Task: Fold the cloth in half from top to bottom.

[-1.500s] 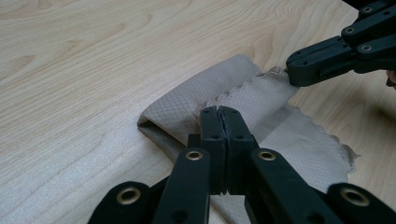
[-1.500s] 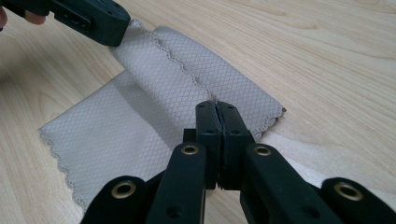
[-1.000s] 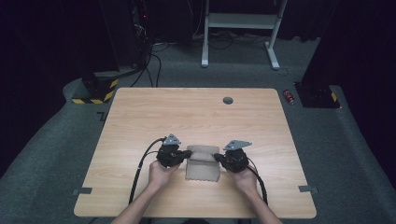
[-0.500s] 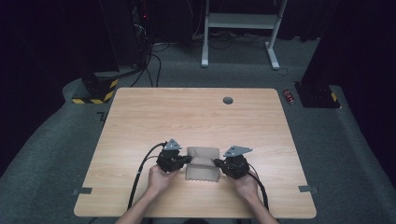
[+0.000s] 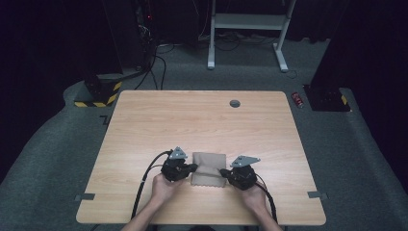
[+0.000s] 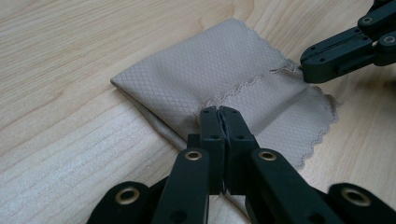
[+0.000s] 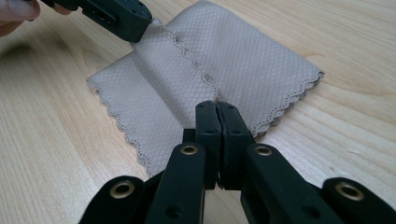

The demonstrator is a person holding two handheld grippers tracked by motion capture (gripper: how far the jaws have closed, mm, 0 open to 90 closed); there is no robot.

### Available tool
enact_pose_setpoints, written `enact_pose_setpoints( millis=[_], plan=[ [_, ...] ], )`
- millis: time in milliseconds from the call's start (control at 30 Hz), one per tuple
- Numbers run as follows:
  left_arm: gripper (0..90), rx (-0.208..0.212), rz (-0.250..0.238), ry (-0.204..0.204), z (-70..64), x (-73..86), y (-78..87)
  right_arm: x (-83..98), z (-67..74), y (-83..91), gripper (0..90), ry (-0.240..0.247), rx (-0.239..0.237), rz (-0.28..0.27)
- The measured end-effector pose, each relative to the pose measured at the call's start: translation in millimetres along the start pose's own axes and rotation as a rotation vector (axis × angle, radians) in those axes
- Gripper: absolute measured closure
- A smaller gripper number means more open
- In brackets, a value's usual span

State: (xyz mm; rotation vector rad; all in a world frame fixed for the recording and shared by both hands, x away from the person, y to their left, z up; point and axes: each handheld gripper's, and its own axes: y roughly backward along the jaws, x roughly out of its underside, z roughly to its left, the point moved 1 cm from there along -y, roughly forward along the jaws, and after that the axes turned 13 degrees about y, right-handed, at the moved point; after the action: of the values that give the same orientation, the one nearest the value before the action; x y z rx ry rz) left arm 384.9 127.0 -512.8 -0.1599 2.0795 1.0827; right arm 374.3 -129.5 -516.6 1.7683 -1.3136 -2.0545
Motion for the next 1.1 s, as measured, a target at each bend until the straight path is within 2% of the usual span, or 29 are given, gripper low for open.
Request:
enact_pose_setpoints(
  millis=[100, 400, 533, 633, 733, 833, 933, 1000, 1100],
  plan=[
    [88.0, -0.009, 0.005, -0.009, -1.0, 2.5, 0.5, 2.0, 1.4, -1.4, 88.0, 0.000, -0.004, 0.001],
    [87.5, -0.014, 0.010, 0.000, 1.8, 10.6, 6.5, 4.7, 3.7, -2.4, 87.0, -0.008, -0.004, 0.006],
    [86.6, -0.001, 0.014, 0.008, 1.4, 13.3, 8.8, 5.6, 3.2, -1.3, 80.2, -0.018, -0.018, 0.008],
    [82.5, 0.002, -0.003, 0.013, -0.4, 14.9, 13.6, 5.5, 4.7, 4.1, 73.9, -0.030, -0.022, -0.005],
    [76.9, 0.006, -0.044, 0.023, -0.3, 11.7, 21.8, 3.1, 7.2, 13.1, 73.0, -0.012, -0.008, -0.042],
    [72.9, 0.014, -0.079, 0.046, 1.5, 4.0, 27.3, 0.7, 5.9, 18.6, 75.4, -0.023, 0.001, -0.056],
    [70.7, 0.003, -0.081, 0.054, 3.4, -4.4, 24.4, -3.6, 1.3, 17.4, 82.9, -0.037, 0.021, -0.050],
    [69.5, -0.008, -0.063, 0.061, 4.4, -8.5, 18.2, -7.8, -1.6, 13.1, 86.7, -0.040, 0.034, -0.039],
    [67.8, -0.027, -0.033, 0.045, 2.0, -11.1, 7.7, -12.6, -4.2, 3.4, 88.9, -0.043, 0.040, -0.020]
  ],
)
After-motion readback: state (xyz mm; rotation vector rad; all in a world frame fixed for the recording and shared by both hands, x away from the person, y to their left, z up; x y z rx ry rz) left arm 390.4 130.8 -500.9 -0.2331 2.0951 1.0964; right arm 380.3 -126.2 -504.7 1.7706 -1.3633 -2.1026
